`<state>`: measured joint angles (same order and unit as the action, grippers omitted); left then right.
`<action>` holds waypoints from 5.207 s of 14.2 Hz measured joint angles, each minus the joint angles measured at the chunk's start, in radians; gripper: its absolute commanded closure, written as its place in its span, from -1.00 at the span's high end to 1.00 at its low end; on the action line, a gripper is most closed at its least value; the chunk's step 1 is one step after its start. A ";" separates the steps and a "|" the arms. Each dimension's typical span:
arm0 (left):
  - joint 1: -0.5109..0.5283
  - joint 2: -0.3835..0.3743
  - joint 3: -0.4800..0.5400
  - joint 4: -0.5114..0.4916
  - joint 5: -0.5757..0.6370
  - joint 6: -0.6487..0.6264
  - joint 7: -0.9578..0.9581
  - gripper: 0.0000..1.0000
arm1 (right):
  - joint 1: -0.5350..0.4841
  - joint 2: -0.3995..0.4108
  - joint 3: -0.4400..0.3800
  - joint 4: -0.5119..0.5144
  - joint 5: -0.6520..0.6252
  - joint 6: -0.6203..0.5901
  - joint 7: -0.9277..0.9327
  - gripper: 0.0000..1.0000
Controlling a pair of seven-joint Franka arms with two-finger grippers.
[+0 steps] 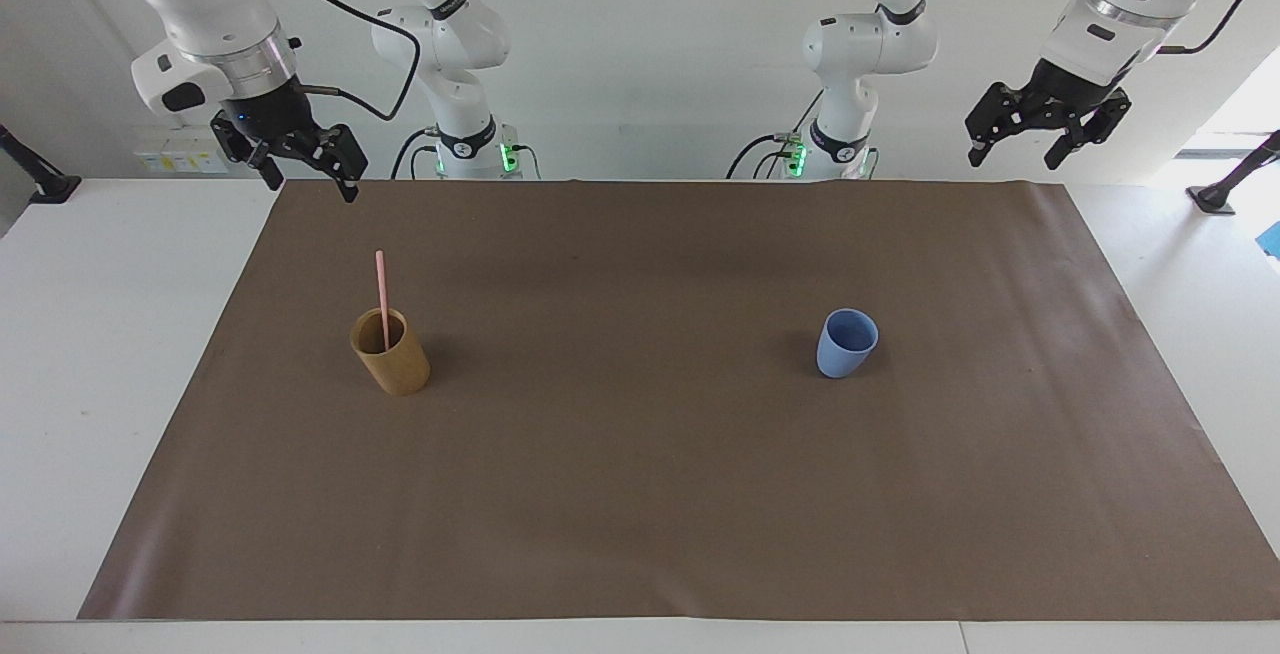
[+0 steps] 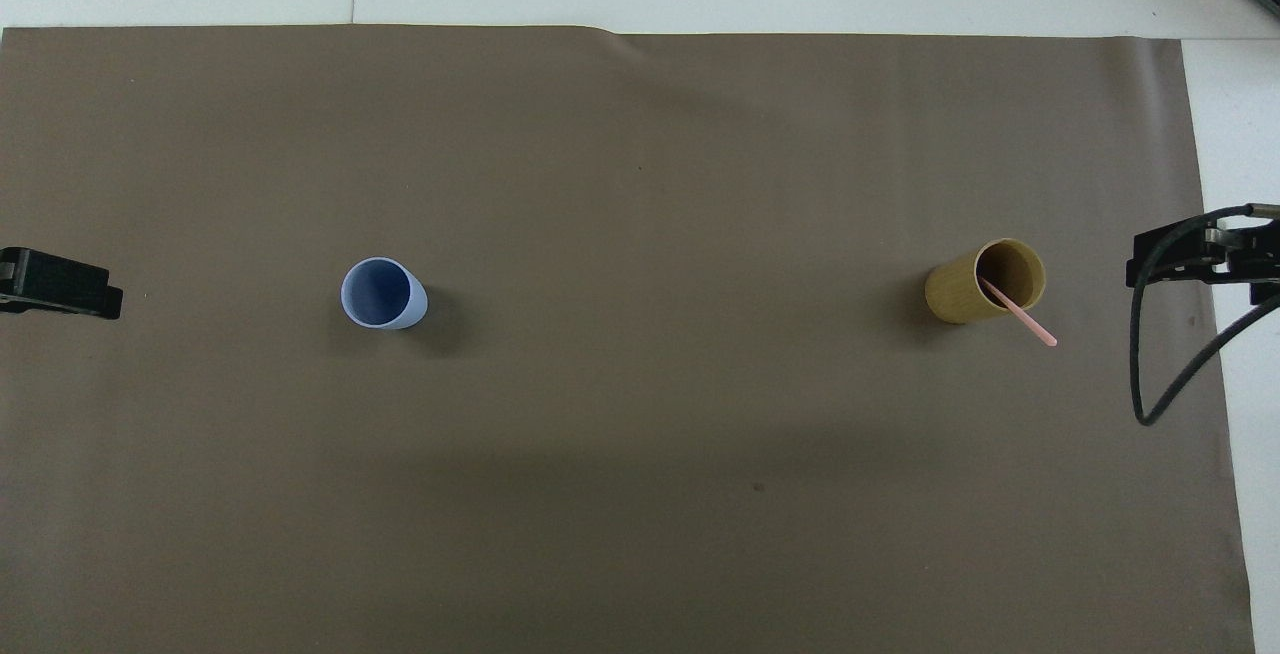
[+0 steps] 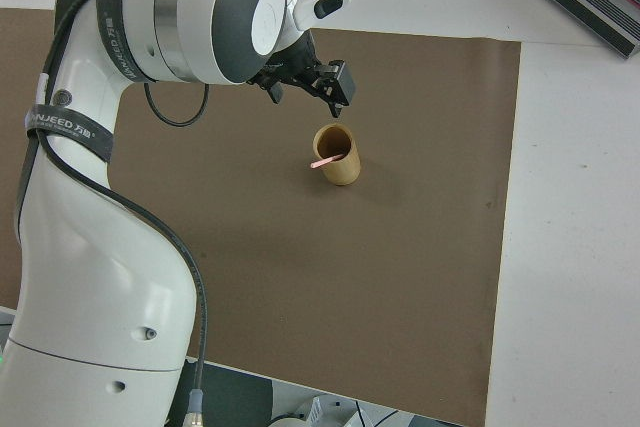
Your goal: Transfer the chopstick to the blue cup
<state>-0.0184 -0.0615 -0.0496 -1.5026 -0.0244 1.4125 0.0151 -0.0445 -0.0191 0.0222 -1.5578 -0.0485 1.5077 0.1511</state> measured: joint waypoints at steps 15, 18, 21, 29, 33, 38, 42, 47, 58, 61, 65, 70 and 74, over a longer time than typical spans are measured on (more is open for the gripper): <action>0.000 0.000 0.000 0.000 0.000 0.000 0.000 1.00 | -0.009 0.001 -0.013 0.004 0.001 0.000 0.000 1.00; 0.000 0.000 0.000 0.000 0.000 0.000 0.000 1.00 | -0.010 0.001 -0.013 0.004 0.001 0.000 0.000 1.00; 0.000 0.000 0.000 0.000 0.000 0.000 0.000 1.00 | -0.010 0.001 -0.013 0.004 0.001 0.000 0.000 1.00; 0.000 0.000 0.000 0.000 0.000 0.000 0.000 1.00 | -0.010 0.001 -0.013 0.004 0.001 0.000 0.000 1.00; 0.000 0.000 0.000 0.000 0.000 0.000 0.000 1.00 | -0.010 0.001 -0.013 0.004 0.001 0.000 0.000 1.00; 0.000 0.000 -0.001 0.000 0.000 0.000 0.000 1.00 | -0.010 0.001 -0.013 0.004 0.001 0.000 0.000 1.00; -0.003 -0.001 -0.023 0.000 0.000 0.000 0.000 1.00 | -0.010 0.001 -0.013 0.004 0.001 0.000 0.000 1.00; -0.027 0.006 -0.038 -0.030 -0.001 0.060 0.023 1.00 | -0.010 0.001 -0.012 0.004 0.001 0.000 0.000 1.00; -0.057 0.156 -0.037 -0.360 -0.033 0.556 -0.130 1.00 | -0.010 0.001 -0.012 0.004 0.001 0.000 0.000 1.00; -0.061 0.239 -0.038 -0.364 -0.046 0.631 -0.143 1.00 | -0.009 0.001 -0.012 0.004 0.001 0.000 0.000 1.00; -0.084 0.274 -0.038 -0.404 -0.047 0.644 -0.149 1.00 | -0.004 0.001 -0.006 0.004 0.001 0.000 0.000 1.00; -0.092 0.259 -0.038 -0.436 -0.047 0.652 -0.150 1.00 | -0.002 0.001 -0.006 0.004 0.001 0.000 0.000 1.00; -0.092 0.244 -0.033 -0.468 -0.047 0.654 -0.149 0.34 | -0.001 0.001 -0.004 0.004 0.001 0.000 0.000 1.00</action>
<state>-0.1106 0.1827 -0.0826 -1.9701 -0.0714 2.0669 -0.1339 -0.0459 -0.0185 0.0184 -1.5538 -0.0477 1.5076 0.1511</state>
